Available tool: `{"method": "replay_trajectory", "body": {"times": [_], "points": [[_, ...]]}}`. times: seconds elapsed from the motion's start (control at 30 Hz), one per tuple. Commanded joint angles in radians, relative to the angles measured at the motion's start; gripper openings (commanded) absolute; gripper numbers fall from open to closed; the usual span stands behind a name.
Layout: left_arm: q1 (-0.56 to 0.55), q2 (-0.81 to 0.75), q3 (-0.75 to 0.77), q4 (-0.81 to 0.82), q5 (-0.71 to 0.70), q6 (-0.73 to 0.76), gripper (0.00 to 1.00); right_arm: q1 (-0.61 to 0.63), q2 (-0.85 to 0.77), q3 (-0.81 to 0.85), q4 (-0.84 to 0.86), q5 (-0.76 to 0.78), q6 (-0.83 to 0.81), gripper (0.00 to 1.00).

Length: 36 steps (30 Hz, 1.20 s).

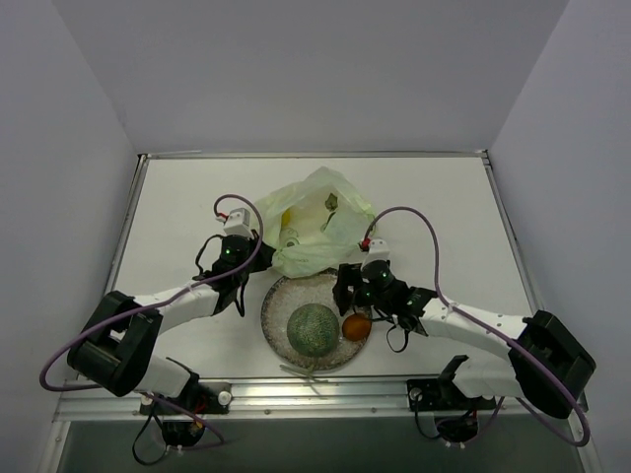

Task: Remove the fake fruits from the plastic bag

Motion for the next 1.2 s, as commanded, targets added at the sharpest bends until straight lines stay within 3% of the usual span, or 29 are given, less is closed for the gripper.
{"method": "replay_trajectory", "body": {"times": [0.0,0.07,0.2,0.3,0.43,0.7,0.83,1.1,1.17], "points": [[0.007,-0.030,0.039,0.027,0.004,0.009,0.02,0.008,-0.042,0.090,-0.038,0.063,-0.018,0.76],[0.007,-0.033,0.035,0.028,0.000,0.009,0.02,0.008,-0.082,0.118,-0.057,0.075,-0.033,0.69],[0.009,-0.054,0.015,0.047,-0.017,-0.005,0.02,0.008,-0.091,0.223,-0.042,0.061,-0.085,0.26],[0.007,-0.082,-0.001,0.044,-0.034,-0.010,0.02,0.010,0.022,0.321,0.034,0.006,-0.101,0.19],[0.007,-0.089,-0.013,0.036,-0.083,-0.019,0.02,0.028,0.289,0.469,0.159,-0.014,-0.121,0.19],[0.007,-0.111,-0.042,0.050,-0.114,-0.051,0.02,0.028,0.698,0.805,0.173,0.268,-0.090,0.19],[0.007,-0.096,-0.042,0.053,-0.121,-0.059,0.02,0.014,0.841,0.940,0.172,0.273,-0.082,0.24],[0.007,-0.088,-0.030,0.053,-0.109,-0.043,0.02,-0.030,1.013,1.098,0.155,0.201,-0.078,0.67],[0.007,-0.086,-0.031,0.054,-0.108,-0.043,0.02,-0.047,1.036,1.135,0.144,0.167,-0.069,0.71]]}}
